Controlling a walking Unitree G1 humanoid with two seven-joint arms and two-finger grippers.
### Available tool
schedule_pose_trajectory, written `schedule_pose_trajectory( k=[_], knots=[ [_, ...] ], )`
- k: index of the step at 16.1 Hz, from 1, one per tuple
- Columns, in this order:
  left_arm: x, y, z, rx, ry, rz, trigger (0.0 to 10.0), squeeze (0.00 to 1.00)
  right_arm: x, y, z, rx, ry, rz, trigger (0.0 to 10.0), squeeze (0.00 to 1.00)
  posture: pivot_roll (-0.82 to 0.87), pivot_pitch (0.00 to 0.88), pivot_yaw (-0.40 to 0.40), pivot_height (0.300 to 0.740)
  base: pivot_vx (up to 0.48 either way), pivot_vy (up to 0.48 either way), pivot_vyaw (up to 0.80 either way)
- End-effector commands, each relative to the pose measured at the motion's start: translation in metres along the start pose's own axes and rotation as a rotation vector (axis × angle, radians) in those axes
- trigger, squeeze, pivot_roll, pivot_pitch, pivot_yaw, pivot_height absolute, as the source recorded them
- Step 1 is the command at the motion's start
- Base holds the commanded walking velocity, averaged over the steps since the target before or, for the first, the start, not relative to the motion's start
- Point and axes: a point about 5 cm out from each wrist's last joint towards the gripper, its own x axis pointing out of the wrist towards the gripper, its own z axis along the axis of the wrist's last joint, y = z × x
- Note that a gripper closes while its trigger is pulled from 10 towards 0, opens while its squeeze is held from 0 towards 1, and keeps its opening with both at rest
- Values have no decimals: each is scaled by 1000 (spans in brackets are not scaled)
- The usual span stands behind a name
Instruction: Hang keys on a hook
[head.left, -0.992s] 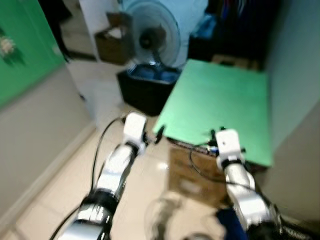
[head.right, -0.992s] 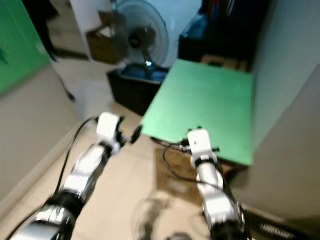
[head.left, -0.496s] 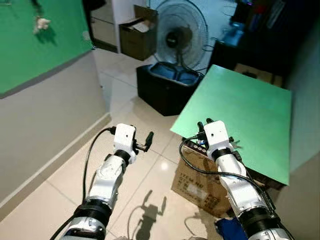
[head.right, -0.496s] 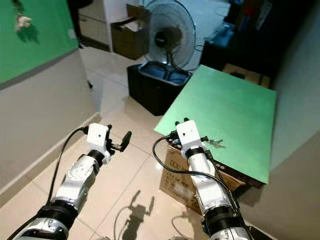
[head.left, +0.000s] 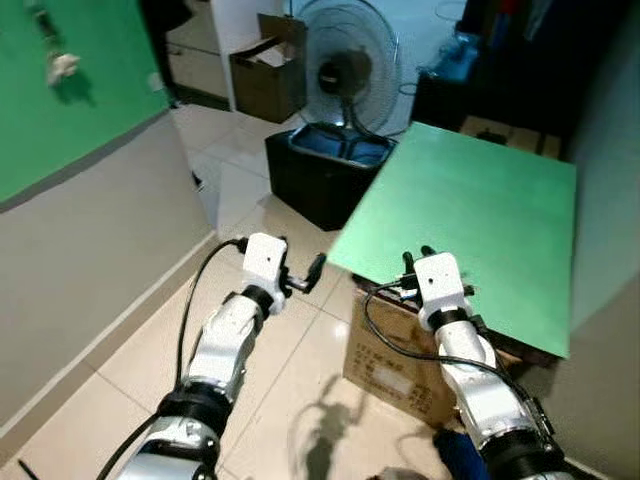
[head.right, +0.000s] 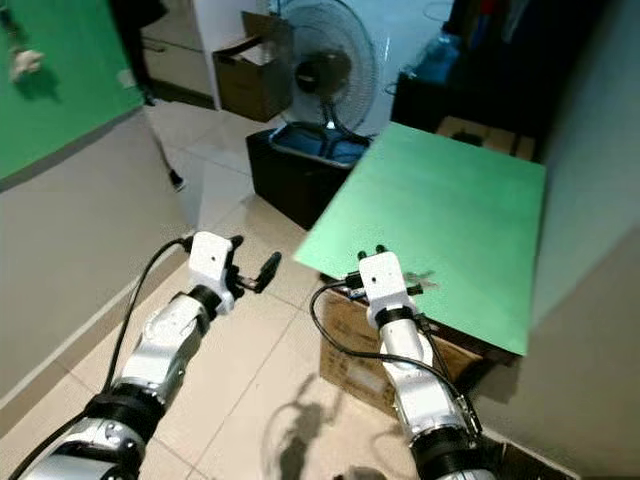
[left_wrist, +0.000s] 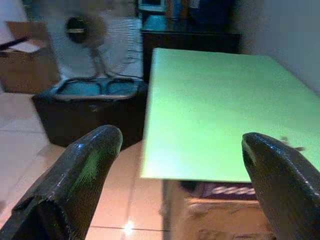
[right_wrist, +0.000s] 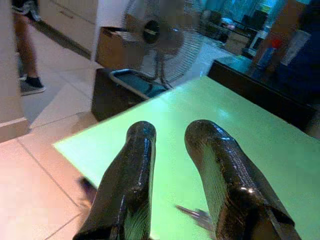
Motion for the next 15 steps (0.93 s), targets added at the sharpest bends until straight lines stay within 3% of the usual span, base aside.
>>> schedule_pose_trajectory(
  k=[1, 6, 7, 8, 10, 11, 14, 15],
  knots=[
    [4, -3, 2, 6, 7, -15, 10000, 0, -3, -6, -4, -2, 21, -33, 10000, 0, -198, 0, 60, 740, 0, 0, 0],
    [5, -3, 2, 2, 7, -29, 10000, 0, -5, -8, -7, 22, 32, -63, 10000, 0, -208, 0, 72, 740, 0, 0, -660],
    [6, -3, 2, 7, 12, -27, 10000, 0, -5, -9, -8, -19, 50, -81, 10000, 0, -208, 0, 72, 736, 0, 0, -438],
    [5, -3, 2, 6, 12, -28, 10000, 0, -4, -10, -11, -51, 86, -105, 10000, 0, -209, 0, 75, 731, 0, 0, 0],
    [5, -3, 1, 4, 13, -29, 10000, 0, -4, -10, -14, -29, 94, -115, 10000, 0, -208, 0, 74, 731, 0, 0, 0],
    [5, -3, 1, 4, 13, -29, 10000, 0, -5, -10, -14, -15, 92, -113, 10000, 1000, -209, 0, 75, 731, 0, 0, 0],
    [5, -4, 0, 8, 16, -35, 10000, 0, -6, -13, -15, -39, 108, -142, 10000, 1000, -211, 0, 80, 731, 0, 0, 0],
    [5, -4, 1, 11, 17, -38, 10000, 0, -5, -15, -18, -44, 139, -152, 10000, 867, -209, 0, 81, 731, 0, 0, 0]
  ],
)
